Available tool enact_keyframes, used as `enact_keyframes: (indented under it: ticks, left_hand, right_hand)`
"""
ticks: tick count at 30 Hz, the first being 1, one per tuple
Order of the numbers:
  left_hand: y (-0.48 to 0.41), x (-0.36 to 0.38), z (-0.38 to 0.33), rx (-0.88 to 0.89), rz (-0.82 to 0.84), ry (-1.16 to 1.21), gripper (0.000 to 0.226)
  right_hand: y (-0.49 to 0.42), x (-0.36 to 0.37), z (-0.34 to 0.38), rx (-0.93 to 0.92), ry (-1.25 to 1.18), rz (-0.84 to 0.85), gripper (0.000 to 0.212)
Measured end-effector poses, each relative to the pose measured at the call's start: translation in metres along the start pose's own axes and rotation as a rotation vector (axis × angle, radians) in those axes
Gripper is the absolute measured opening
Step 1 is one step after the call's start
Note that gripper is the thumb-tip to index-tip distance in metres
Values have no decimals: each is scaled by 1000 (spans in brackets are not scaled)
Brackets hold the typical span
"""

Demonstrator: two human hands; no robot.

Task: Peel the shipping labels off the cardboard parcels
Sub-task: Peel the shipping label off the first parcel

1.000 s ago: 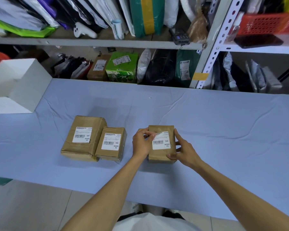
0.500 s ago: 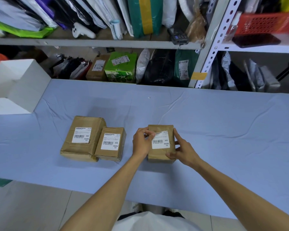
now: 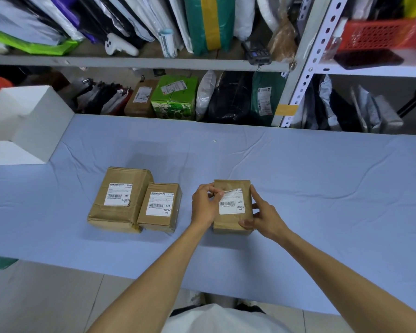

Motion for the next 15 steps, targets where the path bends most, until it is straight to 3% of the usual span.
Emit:
enact_keyframes:
  ticks: [7, 15]
  left_hand:
    - [3, -1, -6, 75, -23, 2, 18]
    - [4, -2, -8, 65, -2, -8, 18]
  right_hand:
    - [2, 1, -2, 0, -23, -4, 105]
    - [5, 0, 0, -13, -13, -6, 104]
Point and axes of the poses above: each hand's wrist, its own y-axis away from the middle knuckle, its own x-axis out of the palm, z = x × y, the point moved 4 cm from there along -y, towards the middle knuckle, and after that the axes turned 12 degrees about x, right-handed, at the moved point
